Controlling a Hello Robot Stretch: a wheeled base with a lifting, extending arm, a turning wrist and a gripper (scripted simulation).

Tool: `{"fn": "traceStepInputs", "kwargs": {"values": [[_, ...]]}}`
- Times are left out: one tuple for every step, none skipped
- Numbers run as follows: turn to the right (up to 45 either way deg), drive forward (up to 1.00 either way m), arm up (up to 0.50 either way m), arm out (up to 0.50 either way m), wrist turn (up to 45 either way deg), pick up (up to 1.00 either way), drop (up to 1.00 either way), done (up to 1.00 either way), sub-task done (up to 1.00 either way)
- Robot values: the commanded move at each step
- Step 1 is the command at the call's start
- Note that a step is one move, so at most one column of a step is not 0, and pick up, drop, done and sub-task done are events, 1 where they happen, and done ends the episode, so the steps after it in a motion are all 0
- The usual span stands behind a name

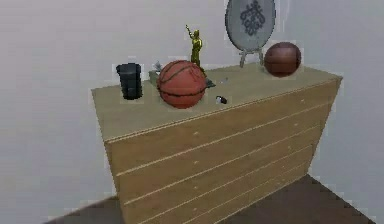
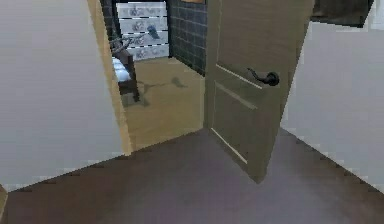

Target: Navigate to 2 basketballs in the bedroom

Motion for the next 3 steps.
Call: {"fn": "traceStepInputs", "kwargs": {"values": [[0.0,0.00,0.00,0.00,0.0,0.00,0.00,0.00,1.00],[45.0,0.00,0.00,0.00,0.0,0.00,0.00,0.00,0.00],[3.0,0.00,0.00,0.00,0.0,0.00,0.00,0.00,0.00]]}}
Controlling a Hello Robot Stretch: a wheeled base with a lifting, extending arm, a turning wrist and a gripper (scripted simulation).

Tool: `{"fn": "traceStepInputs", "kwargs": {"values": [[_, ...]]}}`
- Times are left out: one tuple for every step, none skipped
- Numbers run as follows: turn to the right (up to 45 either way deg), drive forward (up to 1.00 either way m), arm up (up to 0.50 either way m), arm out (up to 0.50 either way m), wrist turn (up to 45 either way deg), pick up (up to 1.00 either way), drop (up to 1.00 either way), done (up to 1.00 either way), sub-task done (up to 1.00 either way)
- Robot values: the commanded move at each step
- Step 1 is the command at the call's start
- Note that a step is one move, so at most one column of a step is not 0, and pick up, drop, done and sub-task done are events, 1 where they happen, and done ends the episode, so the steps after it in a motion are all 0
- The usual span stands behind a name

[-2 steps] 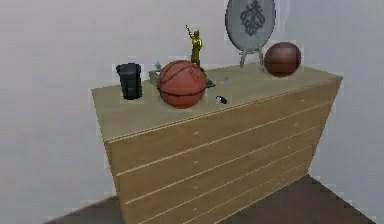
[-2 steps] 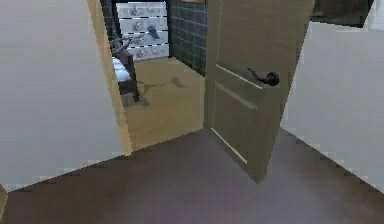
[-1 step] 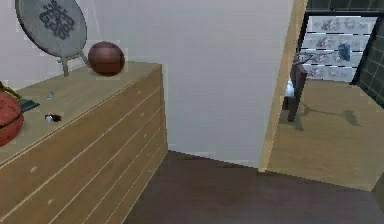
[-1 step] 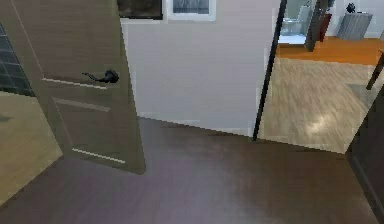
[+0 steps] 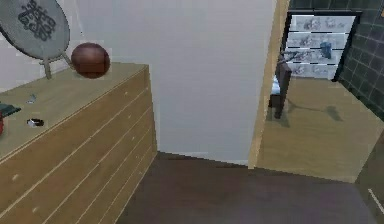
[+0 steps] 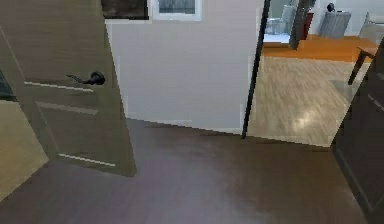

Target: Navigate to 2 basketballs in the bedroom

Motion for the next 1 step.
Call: {"fn": "traceStepInputs", "kwargs": {"values": [[0.0,0.75,0.00,0.00,0.0,0.00,0.00,0.00,0.00]]}}
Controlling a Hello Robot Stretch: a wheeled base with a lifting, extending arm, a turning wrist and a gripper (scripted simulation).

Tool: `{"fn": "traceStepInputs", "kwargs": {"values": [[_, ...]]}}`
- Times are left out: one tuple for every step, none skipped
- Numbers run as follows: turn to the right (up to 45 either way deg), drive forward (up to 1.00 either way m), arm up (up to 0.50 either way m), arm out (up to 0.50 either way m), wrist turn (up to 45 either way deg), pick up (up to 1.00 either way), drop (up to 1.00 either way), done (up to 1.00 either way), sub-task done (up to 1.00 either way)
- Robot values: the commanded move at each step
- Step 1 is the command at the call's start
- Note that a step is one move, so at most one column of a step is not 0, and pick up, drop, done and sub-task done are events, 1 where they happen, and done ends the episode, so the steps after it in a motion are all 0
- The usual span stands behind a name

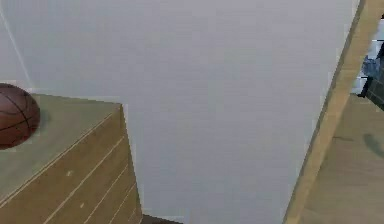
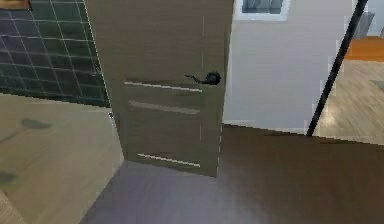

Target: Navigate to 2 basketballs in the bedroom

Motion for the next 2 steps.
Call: {"fn": "traceStepInputs", "kwargs": {"values": [[-42.0,0.00,0.00,0.00,0.0,0.00,0.00,0.00,0.00],[0.0,0.00,0.00,0.00,0.0,0.00,0.00,1.00,0.00]]}}
